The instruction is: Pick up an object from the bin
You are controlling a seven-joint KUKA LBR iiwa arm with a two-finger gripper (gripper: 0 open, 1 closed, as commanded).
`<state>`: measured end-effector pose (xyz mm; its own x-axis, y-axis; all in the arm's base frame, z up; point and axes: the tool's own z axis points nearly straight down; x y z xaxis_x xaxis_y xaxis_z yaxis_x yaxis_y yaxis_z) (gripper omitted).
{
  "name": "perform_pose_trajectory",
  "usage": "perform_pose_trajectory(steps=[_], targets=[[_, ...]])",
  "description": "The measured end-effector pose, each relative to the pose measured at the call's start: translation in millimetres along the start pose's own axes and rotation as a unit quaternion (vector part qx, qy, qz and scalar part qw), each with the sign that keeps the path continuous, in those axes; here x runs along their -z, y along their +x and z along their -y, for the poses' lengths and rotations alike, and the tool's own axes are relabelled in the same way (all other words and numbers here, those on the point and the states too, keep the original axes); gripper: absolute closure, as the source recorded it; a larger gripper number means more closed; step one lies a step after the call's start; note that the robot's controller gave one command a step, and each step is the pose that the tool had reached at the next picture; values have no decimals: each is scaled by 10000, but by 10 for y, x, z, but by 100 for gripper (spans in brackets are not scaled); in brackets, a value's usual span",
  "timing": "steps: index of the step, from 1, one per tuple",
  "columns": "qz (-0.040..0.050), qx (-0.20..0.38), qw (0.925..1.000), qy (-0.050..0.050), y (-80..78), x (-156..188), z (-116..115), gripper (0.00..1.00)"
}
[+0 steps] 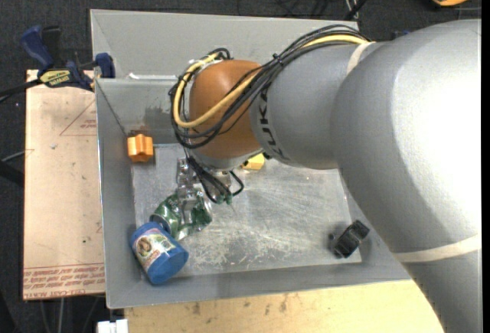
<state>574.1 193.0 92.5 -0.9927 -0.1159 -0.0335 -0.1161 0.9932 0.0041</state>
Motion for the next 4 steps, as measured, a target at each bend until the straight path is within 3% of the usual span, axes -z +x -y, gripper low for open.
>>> perform_pose_trajectory(steps=[4], targets=[[0, 0, 10000, -3, 0, -1, 0, 100]])
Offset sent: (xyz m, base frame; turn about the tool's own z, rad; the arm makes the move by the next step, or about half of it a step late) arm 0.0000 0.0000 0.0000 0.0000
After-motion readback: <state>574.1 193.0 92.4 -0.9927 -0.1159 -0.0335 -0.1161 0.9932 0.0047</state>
